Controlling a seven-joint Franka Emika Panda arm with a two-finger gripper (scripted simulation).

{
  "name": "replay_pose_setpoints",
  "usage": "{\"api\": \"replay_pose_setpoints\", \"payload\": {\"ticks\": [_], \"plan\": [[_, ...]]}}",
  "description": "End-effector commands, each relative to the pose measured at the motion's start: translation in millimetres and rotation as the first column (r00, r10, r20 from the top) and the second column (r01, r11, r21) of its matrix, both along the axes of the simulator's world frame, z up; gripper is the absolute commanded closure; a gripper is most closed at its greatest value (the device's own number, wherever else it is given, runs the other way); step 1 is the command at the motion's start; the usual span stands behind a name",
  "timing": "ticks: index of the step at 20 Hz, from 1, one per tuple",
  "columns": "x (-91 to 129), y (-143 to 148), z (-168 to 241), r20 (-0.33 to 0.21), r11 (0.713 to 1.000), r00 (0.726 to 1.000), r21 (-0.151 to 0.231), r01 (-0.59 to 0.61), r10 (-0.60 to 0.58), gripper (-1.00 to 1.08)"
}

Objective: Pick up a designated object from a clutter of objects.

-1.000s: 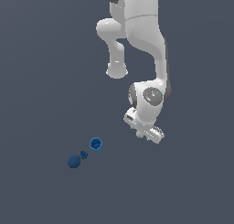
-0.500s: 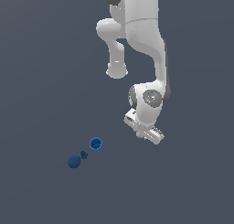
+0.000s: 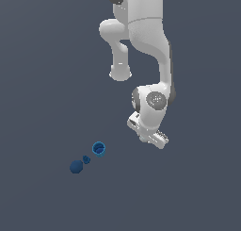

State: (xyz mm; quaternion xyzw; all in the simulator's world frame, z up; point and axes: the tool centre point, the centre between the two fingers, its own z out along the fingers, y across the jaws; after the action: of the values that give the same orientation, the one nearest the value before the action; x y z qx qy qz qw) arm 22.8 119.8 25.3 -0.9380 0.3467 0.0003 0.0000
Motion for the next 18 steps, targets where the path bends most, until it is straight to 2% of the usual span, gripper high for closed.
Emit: {"api": "replay_pose_setpoints", "payload": {"ticks": [1,8,18], "plan": [[2,-6,7,0.001,1.0,1.0,0.0,0.001,-0.001,1.08],[13,-38,46,0.001,1.0,1.0,0.0,0.001,-0.001,1.08],[39,-111,137,0.001,1.0,1.0,0.001,0.001,-0.001,1.08]]}}
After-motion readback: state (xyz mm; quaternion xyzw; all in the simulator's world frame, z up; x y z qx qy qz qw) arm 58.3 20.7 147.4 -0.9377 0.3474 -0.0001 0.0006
